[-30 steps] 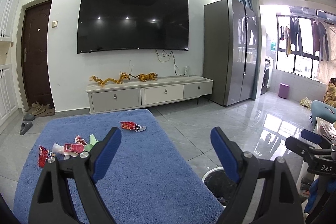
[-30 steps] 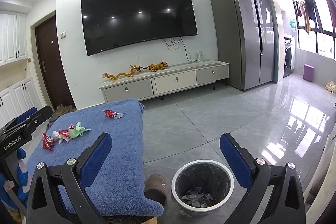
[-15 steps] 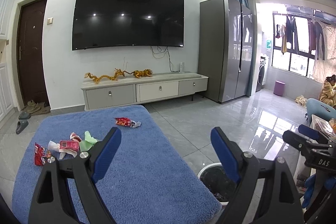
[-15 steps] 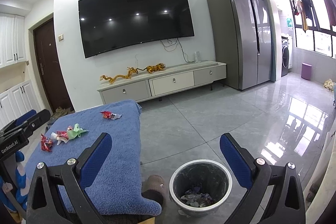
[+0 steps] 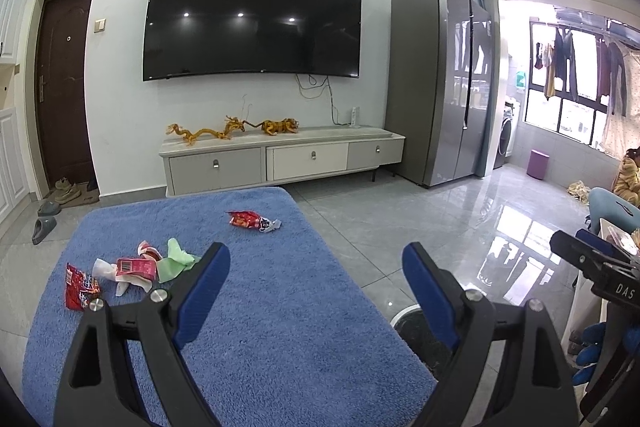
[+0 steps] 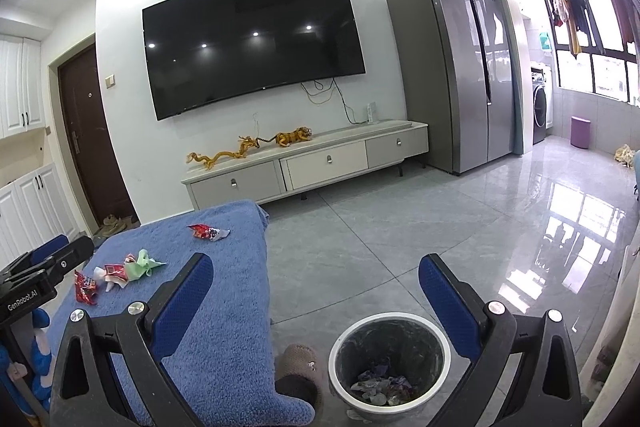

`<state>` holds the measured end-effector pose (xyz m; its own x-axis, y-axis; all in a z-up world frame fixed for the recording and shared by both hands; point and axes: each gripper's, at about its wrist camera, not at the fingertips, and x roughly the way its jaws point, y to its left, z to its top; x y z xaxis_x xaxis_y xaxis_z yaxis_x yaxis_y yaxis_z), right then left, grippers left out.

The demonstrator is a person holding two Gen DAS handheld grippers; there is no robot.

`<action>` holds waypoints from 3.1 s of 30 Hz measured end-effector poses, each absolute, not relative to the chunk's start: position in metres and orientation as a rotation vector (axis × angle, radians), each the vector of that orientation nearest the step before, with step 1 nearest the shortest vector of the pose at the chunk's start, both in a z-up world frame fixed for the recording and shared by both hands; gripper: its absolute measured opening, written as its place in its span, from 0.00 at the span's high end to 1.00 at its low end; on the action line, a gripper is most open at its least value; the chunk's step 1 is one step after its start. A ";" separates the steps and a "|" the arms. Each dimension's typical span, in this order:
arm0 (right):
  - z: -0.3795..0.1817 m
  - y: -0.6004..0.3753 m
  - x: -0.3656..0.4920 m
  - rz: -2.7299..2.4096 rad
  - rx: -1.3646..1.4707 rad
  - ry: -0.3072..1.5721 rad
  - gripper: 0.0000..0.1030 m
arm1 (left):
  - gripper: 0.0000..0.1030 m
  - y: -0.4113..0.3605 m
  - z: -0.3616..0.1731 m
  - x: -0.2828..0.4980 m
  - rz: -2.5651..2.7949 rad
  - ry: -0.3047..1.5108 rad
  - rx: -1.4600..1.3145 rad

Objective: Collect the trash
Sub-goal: 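Move both open tools over the remaining wrappers on the rug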

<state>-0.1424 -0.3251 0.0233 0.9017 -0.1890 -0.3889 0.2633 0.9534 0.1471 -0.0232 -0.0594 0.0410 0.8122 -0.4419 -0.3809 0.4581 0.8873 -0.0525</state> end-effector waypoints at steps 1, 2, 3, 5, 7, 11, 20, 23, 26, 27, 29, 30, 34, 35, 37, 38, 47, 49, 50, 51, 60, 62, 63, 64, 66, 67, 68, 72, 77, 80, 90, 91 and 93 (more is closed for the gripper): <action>0.021 -0.326 -0.139 -0.232 0.202 0.390 0.00 | 0.15 -0.060 0.039 -0.020 -0.480 0.404 0.040; 0.019 -0.326 -0.136 -0.227 0.207 0.400 0.00 | 0.15 -0.060 0.037 -0.017 -0.478 0.412 0.038; 0.018 -0.327 -0.133 -0.222 0.210 0.408 0.00 | 0.15 -0.061 0.036 -0.015 -0.476 0.416 0.037; 0.014 -0.328 -0.128 -0.219 0.209 0.425 0.00 | 0.15 -0.062 0.032 -0.010 -0.474 0.427 0.037; 0.011 -0.329 -0.124 -0.221 0.209 0.437 0.00 | 0.15 -0.065 0.030 -0.005 -0.474 0.438 0.038; 0.005 -0.334 -0.116 -0.236 0.216 0.462 0.00 | 0.15 -0.067 0.021 0.006 -0.478 0.458 0.040; -0.009 -0.340 -0.090 -0.251 0.217 0.535 0.00 | 0.15 -0.066 0.008 0.029 -0.476 0.498 0.022; -0.014 -0.337 -0.079 -0.249 0.206 0.564 0.00 | 0.15 -0.063 0.002 0.038 -0.476 0.514 0.014; -0.018 -0.333 -0.068 -0.244 0.197 0.588 0.00 | 0.15 -0.059 -0.004 0.049 -0.475 0.535 0.000; -0.019 -0.331 -0.065 -0.243 0.192 0.596 0.00 | 0.15 -0.058 -0.005 0.051 -0.475 0.541 -0.005; -0.021 -0.328 -0.057 -0.241 0.182 0.609 0.00 | 0.15 -0.054 -0.009 0.058 -0.475 0.553 -0.015; -0.022 -0.326 -0.054 -0.238 0.177 0.615 0.00 | 0.15 -0.052 -0.011 0.060 -0.474 0.557 -0.019; -0.025 -0.315 -0.039 -0.230 0.161 0.641 0.00 | 0.15 -0.042 -0.020 0.073 -0.468 0.579 -0.040; -0.025 -0.312 -0.036 -0.228 0.154 0.646 0.00 | 0.15 -0.040 -0.022 0.075 -0.463 0.585 -0.044; -0.026 -0.307 -0.029 -0.221 0.141 0.656 0.00 | 0.15 -0.035 -0.025 0.080 -0.457 0.594 -0.056; -0.026 -0.304 -0.025 -0.216 0.135 0.661 0.00 | 0.15 -0.031 -0.026 0.082 -0.455 0.598 -0.063; -0.030 -0.278 -0.002 -0.167 0.099 0.702 0.00 | 0.15 -0.007 -0.037 0.096 -0.435 0.629 -0.092; -0.030 -0.274 0.002 -0.153 0.100 0.713 0.00 | 0.15 -0.001 -0.038 0.098 -0.427 0.629 -0.092; -0.030 -0.273 0.003 -0.147 0.101 0.717 0.00 | 0.15 0.003 -0.038 0.099 -0.421 0.629 -0.092; -0.030 -0.271 0.005 -0.140 0.101 0.721 0.00 | 0.15 0.006 -0.038 0.101 -0.414 0.629 -0.094; -0.027 -0.251 0.033 -0.075 0.043 0.744 0.00 | 0.15 0.056 -0.037 0.121 -0.303 0.609 -0.109; -0.025 -0.244 0.042 -0.055 0.027 0.742 0.00 | 0.15 0.069 -0.038 0.125 -0.274 0.603 -0.112; -0.024 -0.241 0.047 -0.044 0.019 0.741 0.00 | 0.15 0.075 -0.039 0.127 -0.261 0.603 -0.114; -0.023 -0.238 0.050 -0.034 0.013 0.740 0.00 | 0.15 0.080 -0.040 0.129 -0.247 0.603 -0.117; -0.024 -0.230 0.059 -0.011 -0.002 0.744 0.00 | 0.15 0.091 -0.042 0.133 -0.220 0.608 -0.121; -0.025 -0.226 0.063 0.001 -0.010 0.748 0.00 | 0.15 0.098 -0.044 0.134 -0.206 0.610 -0.126; -0.026 -0.223 0.066 0.012 -0.015 0.751 0.00 | 0.15 0.102 -0.045 0.135 -0.194 0.611 -0.129; -0.032 -0.207 0.080 0.063 -0.039 0.767 0.00 | 0.15 0.127 -0.048 0.140 -0.145 0.605 -0.152; -0.037 -0.187 0.095 0.129 -0.060 0.778 0.00 | 0.15 0.161 -0.050 0.146 -0.079 0.588 -0.182; -0.039 -0.174 0.103 0.173 -0.077 0.782 0.00 | 0.15 0.179 -0.051 0.149 -0.041 0.580 -0.188; -0.043 -0.113 0.132 0.374 -0.157 0.797 0.11 | 0.15 0.222 -0.063 0.164 -0.004 0.596 -0.189; -0.044 -0.104 0.136 0.404 -0.172 0.800 0.13 | 0.15 0.225 -0.064 0.165 -0.006 0.599 -0.188; -0.046 -0.092 0.139 0.443 -0.191 0.803 0.16 | 0.15 0.229 -0.067 0.169 -0.013 0.607 -0.185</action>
